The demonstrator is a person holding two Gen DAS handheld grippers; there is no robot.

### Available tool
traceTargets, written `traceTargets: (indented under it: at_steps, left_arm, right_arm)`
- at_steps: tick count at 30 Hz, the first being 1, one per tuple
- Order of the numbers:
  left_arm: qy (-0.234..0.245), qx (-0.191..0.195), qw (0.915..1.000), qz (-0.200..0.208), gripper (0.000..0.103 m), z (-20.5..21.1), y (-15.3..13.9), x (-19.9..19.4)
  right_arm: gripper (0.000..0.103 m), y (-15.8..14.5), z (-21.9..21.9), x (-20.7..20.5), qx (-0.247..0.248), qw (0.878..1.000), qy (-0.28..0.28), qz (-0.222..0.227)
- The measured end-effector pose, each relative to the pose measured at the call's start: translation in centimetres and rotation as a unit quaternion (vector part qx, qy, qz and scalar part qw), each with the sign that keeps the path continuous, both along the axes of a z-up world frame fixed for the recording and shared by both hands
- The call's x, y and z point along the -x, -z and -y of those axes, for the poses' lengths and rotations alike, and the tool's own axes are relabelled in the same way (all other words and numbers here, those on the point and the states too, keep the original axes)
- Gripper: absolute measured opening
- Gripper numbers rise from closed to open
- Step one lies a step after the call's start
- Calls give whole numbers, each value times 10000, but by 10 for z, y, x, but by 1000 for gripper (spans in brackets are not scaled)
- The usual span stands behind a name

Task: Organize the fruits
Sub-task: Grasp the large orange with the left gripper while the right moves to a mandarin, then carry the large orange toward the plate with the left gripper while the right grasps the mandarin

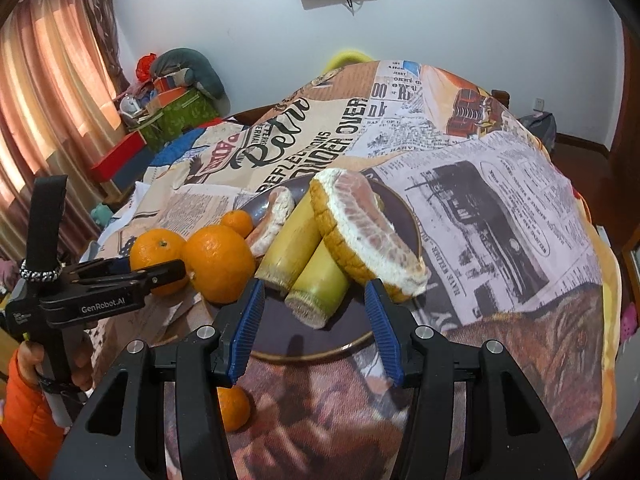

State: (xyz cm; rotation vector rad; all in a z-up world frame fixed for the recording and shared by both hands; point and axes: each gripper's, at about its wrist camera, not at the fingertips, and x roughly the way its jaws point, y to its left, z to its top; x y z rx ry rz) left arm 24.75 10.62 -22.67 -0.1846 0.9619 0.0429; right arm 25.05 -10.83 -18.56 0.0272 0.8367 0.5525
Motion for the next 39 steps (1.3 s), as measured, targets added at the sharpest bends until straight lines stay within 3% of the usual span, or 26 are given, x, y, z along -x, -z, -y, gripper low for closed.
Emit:
traceTargets:
  at_steps: [12, 21, 28, 39]
  left_arm:
    - [55, 56, 9998, 185, 66, 8, -19, 59]
    - [117, 63, 9992, 383, 66, 12, -32, 95]
    - [57, 97, 9993, 364, 66, 12, -30, 99]
    - [218, 42, 9991, 364, 66, 25, -30, 97]
  right_arm:
    - [49, 0, -12, 43, 119, 9995, -308, -3]
    - [49, 14, -28, 54, 202, 9986, -465, -147]
    - [46, 24, -36, 53, 257, 9981, -488, -259]
    - [33, 30, -38, 52, 335, 9973, -578, -320]
